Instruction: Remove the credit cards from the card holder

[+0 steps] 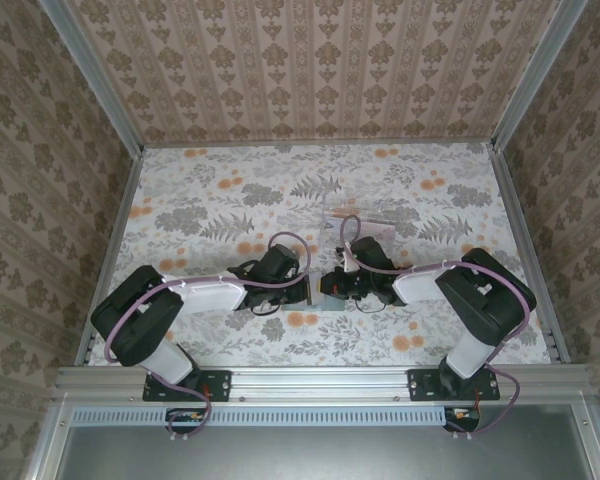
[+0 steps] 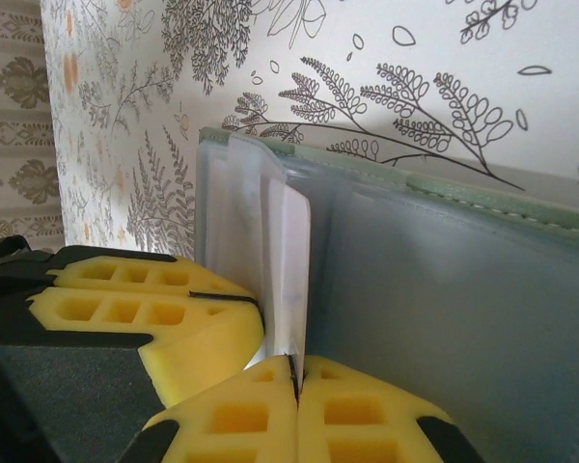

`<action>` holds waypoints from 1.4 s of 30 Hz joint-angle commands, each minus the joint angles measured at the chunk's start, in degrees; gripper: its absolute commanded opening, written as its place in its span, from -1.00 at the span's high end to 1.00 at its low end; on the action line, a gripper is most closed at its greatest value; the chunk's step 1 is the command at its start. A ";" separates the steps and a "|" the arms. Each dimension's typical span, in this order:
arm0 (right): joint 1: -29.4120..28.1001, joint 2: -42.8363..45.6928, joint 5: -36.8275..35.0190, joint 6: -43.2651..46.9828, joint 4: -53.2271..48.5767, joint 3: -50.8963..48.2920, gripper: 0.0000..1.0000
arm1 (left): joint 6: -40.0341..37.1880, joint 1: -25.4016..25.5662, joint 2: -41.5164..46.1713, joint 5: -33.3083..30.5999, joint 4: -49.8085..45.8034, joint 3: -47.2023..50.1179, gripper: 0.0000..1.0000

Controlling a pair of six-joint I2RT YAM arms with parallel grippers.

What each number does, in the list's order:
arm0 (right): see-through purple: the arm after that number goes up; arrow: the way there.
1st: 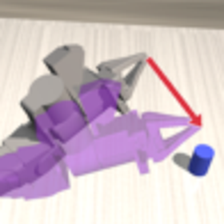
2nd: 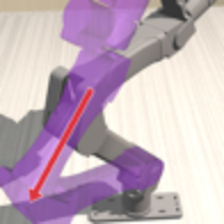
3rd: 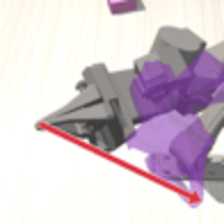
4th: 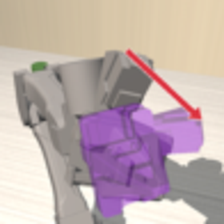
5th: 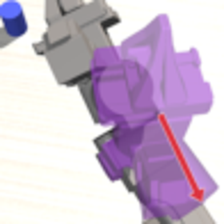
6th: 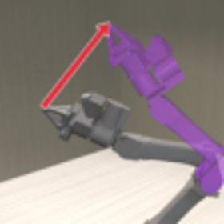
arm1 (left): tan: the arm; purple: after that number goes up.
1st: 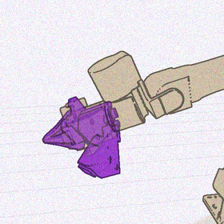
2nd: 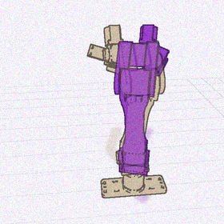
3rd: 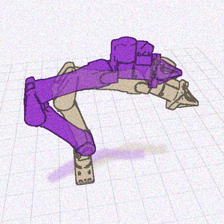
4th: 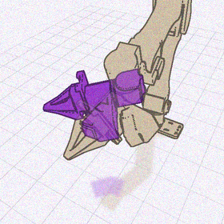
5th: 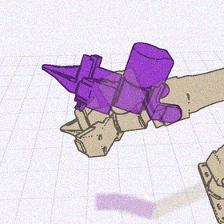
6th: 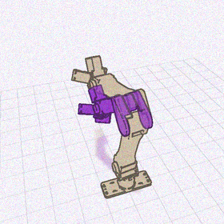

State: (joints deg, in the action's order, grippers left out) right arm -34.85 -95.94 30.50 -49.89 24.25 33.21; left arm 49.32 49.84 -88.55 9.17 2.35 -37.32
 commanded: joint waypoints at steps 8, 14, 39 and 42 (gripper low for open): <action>3.44 0.99 -0.13 -1.79 4.56 -6.14 0.99 | 0.70 0.38 -0.05 -0.42 -1.92 0.80 0.85; 5.26 2.28 0.21 -2.40 7.36 -9.07 1.00 | 0.86 0.28 0.63 -0.80 -2.31 1.40 0.85; 6.91 37.88 -11.10 26.56 -40.57 6.30 1.00 | -3.07 0.01 19.56 -5.66 -8.09 0.14 0.08; 6.15 35.73 -14.13 31.41 -44.39 11.32 1.00 | -3.19 -0.28 25.40 -7.16 -8.48 2.60 -0.30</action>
State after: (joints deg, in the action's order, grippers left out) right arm -28.10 -58.74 20.86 -26.37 -11.66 40.32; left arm 47.24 49.84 -67.48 4.75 -3.90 -36.75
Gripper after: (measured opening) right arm 0.065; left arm 0.629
